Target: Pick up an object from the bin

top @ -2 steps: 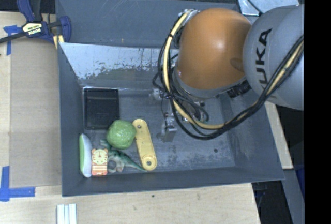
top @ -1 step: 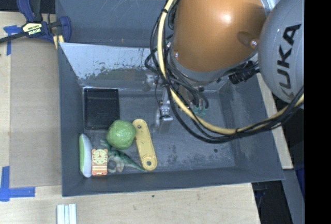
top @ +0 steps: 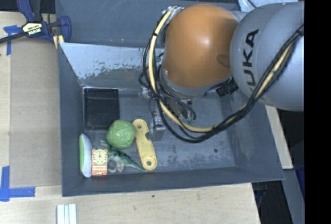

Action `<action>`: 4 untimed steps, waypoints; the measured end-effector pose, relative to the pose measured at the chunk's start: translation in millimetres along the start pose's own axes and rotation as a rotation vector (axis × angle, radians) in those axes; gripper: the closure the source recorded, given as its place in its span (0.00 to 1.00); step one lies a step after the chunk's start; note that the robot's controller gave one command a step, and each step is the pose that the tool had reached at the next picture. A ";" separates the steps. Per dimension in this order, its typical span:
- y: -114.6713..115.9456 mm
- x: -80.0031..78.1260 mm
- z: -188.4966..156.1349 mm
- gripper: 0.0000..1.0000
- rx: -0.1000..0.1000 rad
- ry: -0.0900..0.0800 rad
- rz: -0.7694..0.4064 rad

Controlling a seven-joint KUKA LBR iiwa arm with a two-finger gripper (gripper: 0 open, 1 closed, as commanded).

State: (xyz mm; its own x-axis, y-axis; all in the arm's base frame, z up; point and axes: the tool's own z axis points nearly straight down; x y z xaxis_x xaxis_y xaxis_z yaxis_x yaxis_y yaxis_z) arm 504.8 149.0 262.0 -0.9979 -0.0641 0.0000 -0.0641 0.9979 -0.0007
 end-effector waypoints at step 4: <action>54.8 -10.1 31.5 0.00 -0.007 -0.023 -0.012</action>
Offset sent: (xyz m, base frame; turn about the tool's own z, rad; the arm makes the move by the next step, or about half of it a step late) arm -0.0206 0.0258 -0.0726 -0.0198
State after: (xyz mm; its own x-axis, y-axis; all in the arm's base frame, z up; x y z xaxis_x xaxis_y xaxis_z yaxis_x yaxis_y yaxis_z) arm 511.4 204.3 230.5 -0.9968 -0.0761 -0.0233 -0.0762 0.9971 0.0063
